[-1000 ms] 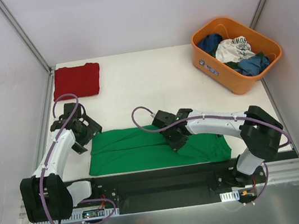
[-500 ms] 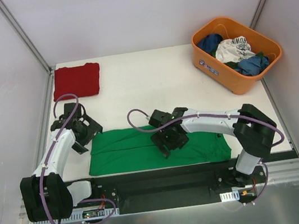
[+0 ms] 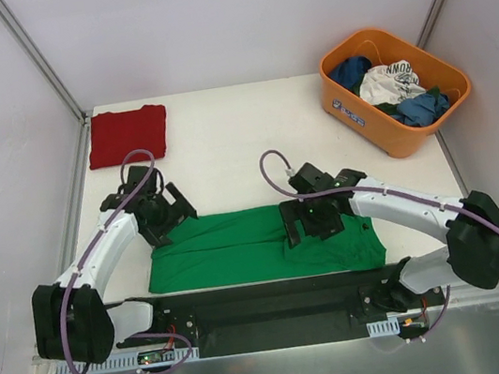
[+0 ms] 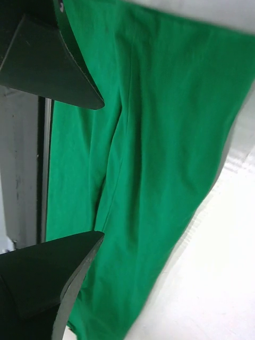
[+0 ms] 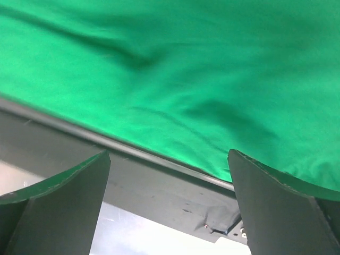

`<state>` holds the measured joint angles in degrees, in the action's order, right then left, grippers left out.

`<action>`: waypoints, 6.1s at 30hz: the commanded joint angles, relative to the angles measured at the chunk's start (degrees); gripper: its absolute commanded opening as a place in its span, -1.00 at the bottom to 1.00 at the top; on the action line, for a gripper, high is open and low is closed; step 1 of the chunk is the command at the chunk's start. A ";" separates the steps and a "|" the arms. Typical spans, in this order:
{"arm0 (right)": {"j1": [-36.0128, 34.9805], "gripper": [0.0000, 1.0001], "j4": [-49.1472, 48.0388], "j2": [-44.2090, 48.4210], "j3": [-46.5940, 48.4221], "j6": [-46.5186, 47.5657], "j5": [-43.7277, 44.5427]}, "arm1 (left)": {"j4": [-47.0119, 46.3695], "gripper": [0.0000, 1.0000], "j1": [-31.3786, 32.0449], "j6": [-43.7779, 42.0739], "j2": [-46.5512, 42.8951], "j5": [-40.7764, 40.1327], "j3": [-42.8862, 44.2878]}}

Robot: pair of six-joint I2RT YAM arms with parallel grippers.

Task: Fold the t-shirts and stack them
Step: Fold the other side of the tshirt into a rectangle, then rotate the tshirt 90 degrees, then grab the bottom of the folded rectangular tshirt with both arms

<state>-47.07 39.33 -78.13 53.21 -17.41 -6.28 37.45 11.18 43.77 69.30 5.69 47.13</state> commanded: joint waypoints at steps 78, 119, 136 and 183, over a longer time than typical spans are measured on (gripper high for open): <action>31.42 0.93 12.88 -68.02 81.42 15.13 -21.57 | -20.13 0.99 17.81 2.98 28.26 19.97 6.55; 16.22 0.93 3.03 -39.02 48.74 11.00 -12.70 | -8.89 0.98 13.61 2.82 -0.31 6.87 -7.14; 20.96 0.93 6.81 -51.69 51.90 12.92 -6.11 | -12.66 0.99 13.69 -2.46 8.83 19.17 -4.95; -6.37 0.39 -11.38 -0.88 -9.79 9.94 -5.06 | -16.18 -1.00 24.06 3.17 14.81 16.37 -9.61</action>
<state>-52.64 30.63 -76.82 44.51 -4.97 -10.22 19.46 34.22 47.40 84.47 23.59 38.09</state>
